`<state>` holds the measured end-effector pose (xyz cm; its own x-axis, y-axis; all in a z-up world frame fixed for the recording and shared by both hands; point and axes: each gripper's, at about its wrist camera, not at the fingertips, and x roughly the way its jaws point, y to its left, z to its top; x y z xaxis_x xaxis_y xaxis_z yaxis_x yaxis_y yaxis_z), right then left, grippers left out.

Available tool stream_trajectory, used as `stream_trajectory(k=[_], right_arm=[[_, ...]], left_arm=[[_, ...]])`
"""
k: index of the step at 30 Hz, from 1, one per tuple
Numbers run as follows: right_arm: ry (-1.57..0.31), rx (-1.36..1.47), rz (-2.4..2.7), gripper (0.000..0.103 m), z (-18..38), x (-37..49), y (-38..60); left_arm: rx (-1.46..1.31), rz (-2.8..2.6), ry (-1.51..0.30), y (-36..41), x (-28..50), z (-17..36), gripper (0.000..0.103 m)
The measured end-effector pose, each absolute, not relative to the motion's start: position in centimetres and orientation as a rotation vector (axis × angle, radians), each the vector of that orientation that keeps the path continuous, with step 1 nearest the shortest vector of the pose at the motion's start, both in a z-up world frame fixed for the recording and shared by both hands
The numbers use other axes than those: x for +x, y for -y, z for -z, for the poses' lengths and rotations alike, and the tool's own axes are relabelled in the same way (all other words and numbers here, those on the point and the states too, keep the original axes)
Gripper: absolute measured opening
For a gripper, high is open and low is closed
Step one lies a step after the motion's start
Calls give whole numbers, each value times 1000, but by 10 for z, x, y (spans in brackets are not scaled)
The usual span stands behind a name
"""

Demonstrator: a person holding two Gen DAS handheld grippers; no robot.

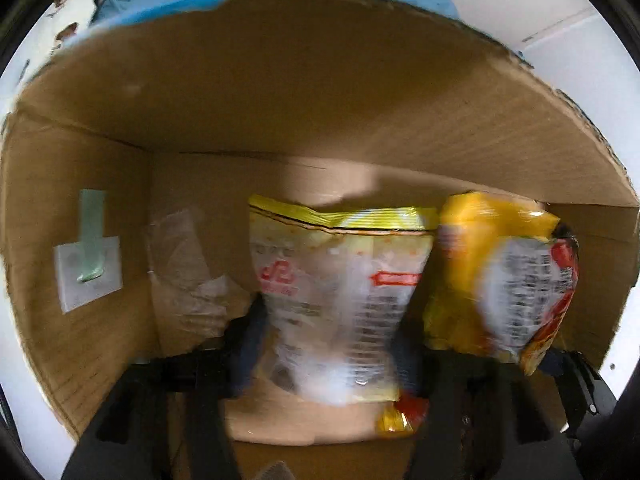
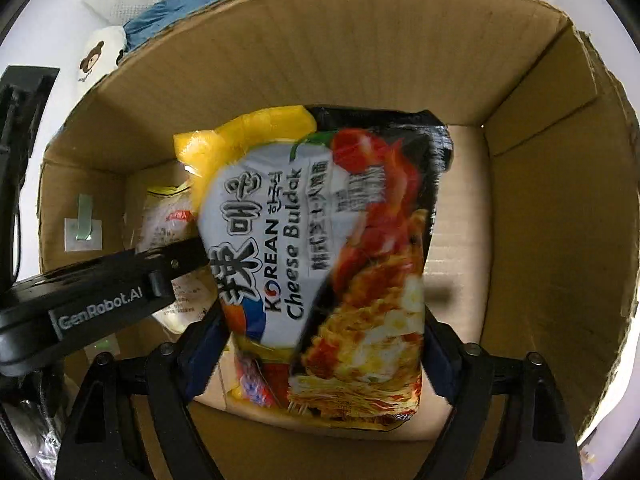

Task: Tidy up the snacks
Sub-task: 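Open both tools to drop the two packs into the cardboard box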

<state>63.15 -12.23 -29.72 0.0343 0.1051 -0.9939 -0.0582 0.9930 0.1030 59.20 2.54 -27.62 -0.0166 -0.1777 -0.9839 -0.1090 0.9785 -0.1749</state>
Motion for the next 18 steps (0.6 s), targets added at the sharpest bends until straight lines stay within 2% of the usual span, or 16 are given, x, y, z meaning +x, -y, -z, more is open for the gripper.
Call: stream_trajectory(k=[1, 12, 18], right_arm=[[-1514, 30, -126, 101, 296, 633, 120], [-1447, 8, -137, 102, 281, 618, 107], [-1346, -24, -139, 102, 249, 588, 100]], left_arm=[[-217, 52, -1583, -26, 591, 275, 94], [-181, 31, -1453, -30, 555, 235, 95], [-169, 55, -1281, -25, 505, 186, 95]])
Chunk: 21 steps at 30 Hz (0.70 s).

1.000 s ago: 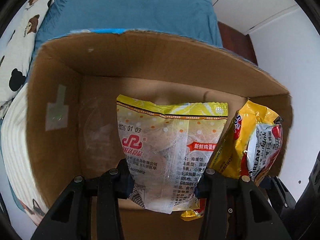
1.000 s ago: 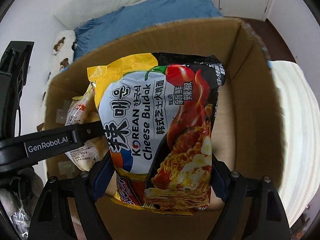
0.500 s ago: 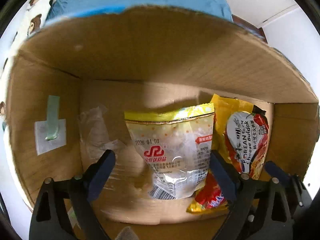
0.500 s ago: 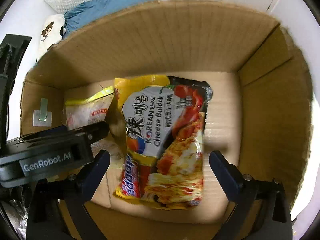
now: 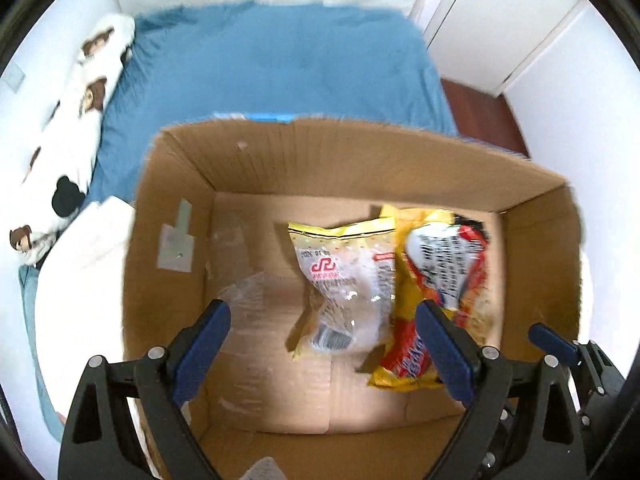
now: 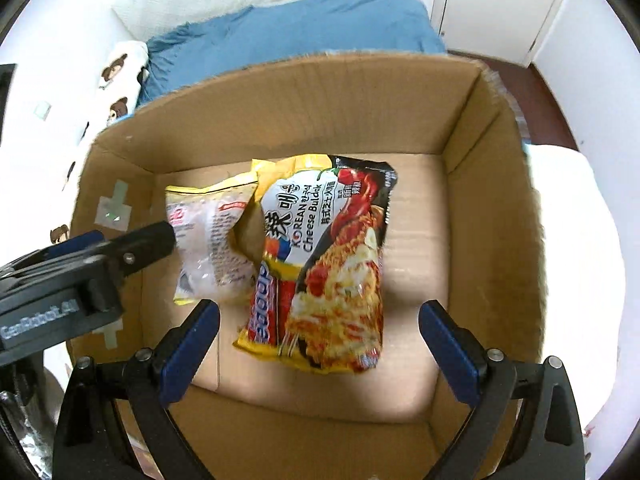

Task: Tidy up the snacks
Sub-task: 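Open both tools to drop the two packs into the cardboard box, then grasp the orange panda snack bag with left tool while right tool grasps the Franzzi cookie pack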

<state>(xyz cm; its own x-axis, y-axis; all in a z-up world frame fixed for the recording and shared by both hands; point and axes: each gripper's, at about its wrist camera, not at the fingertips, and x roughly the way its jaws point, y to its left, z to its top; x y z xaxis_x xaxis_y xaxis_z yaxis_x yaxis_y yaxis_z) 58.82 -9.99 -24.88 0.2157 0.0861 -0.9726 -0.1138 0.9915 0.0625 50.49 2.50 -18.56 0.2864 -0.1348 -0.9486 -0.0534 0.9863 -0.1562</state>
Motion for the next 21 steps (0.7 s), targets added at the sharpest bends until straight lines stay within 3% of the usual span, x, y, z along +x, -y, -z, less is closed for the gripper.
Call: stream_trajectory(k=[21], right_arm=[[-1096, -5, -161, 102, 131, 424, 126]], left_arm=[[-151, 31, -1038, -41, 368, 101, 95]])
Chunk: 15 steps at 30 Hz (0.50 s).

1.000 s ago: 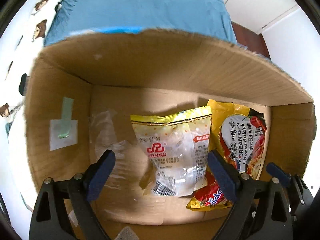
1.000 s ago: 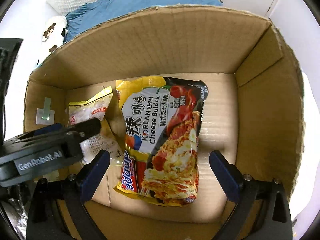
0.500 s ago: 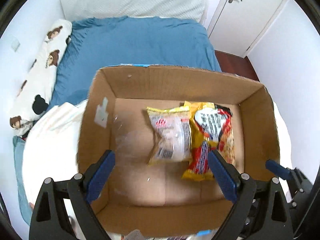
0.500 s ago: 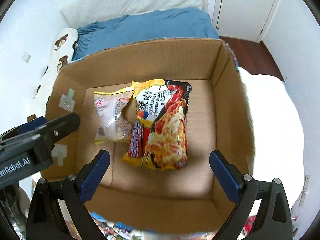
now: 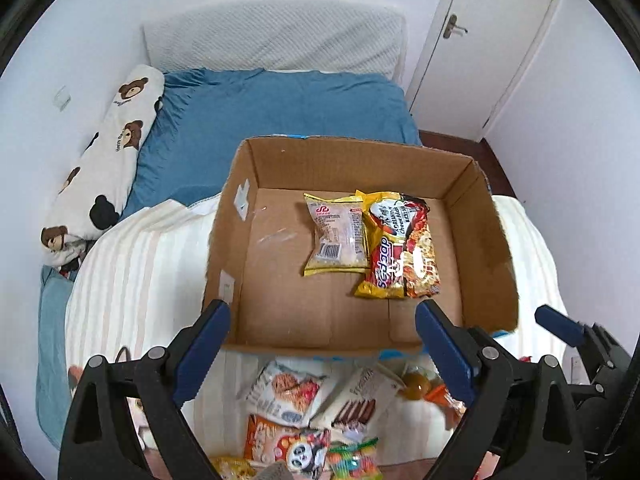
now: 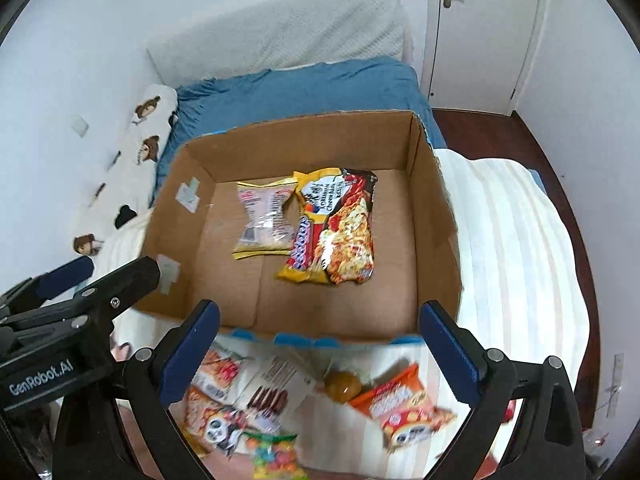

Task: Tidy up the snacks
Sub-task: 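Grasp the orange panda snack bag with left tool while right tool grasps the Franzzi cookie pack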

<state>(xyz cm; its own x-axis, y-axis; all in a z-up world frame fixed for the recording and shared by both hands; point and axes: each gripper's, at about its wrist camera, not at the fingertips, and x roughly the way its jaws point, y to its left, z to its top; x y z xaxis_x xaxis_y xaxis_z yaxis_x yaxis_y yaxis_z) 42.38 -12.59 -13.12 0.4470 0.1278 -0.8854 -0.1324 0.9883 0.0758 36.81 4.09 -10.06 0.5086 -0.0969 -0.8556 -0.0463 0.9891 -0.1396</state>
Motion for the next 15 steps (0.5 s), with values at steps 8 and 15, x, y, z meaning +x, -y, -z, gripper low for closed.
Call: stream_trajectory(k=[8, 15], right_arm=[[-1191, 116, -200, 102, 149, 357, 141], [-1375, 289, -217, 102, 229, 340, 142]], left_arm=[[-174, -10, -1061, -56, 303, 115, 95], [-133, -169, -1174, -83, 258, 186, 95]])
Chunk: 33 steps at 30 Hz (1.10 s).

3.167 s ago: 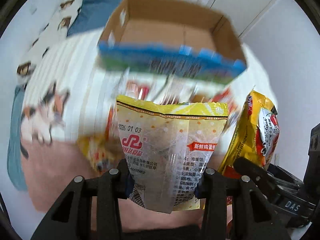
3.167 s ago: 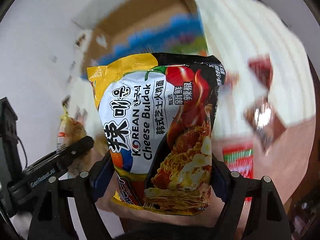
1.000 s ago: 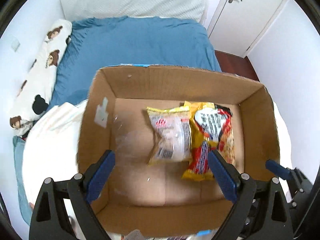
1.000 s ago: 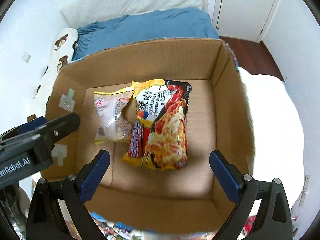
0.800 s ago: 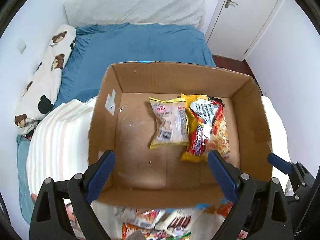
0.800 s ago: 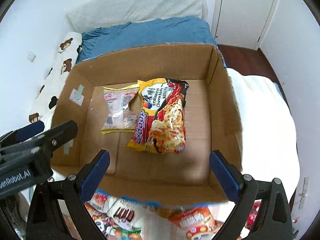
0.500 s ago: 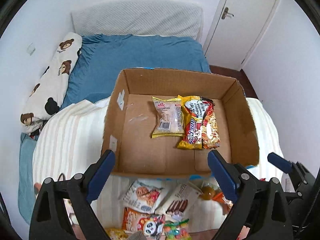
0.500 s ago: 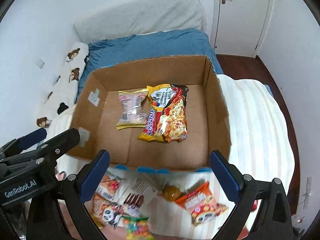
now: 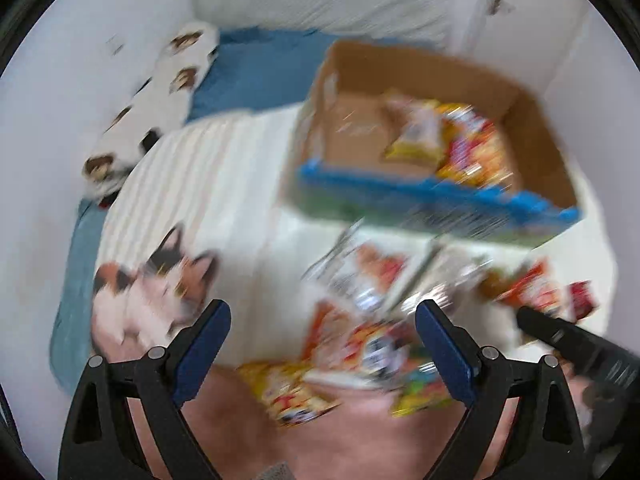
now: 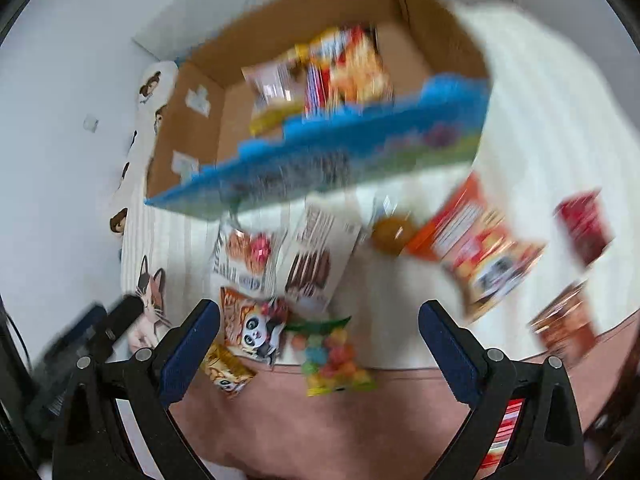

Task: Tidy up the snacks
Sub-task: 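Grasp the orange panda snack bag with left tool while right tool grasps the Franzzi cookie pack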

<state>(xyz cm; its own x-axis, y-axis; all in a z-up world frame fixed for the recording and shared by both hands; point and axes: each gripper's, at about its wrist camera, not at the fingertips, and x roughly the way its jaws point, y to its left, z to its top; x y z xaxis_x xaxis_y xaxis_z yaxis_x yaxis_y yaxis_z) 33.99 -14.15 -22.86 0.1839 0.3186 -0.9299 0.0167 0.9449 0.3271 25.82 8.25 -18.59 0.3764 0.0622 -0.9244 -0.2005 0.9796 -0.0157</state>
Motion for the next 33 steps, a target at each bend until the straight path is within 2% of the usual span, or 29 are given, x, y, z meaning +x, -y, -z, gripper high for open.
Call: stream_trajectory(k=[3, 6, 11, 15, 17, 26, 33], right_arm=[[-1427, 368, -205, 100, 263, 346, 133], [-1437, 388, -172, 92, 287, 357, 120], [-1460, 357, -108, 90, 318, 378, 94], [-1509, 256, -53, 71, 341, 386, 81], [-1488, 212, -82, 65, 341, 382, 81], [-1457, 72, -216, 64, 305, 344, 94], [-1447, 37, -225, 57, 293, 309, 121]], left_arm=[[-208, -227, -1250, -105, 249, 220, 95], [-266, -278, -1307, -122, 243, 243, 95], [-349, -329, -1358, -143, 234, 266, 95], [-385, -367, -1398, -159, 225, 282, 95], [-428, -369, -1422, -166, 220, 288, 95], [-626, -203, -1474, -142, 219, 290, 94], [-783, -131, -1576, -106, 256, 316, 94]])
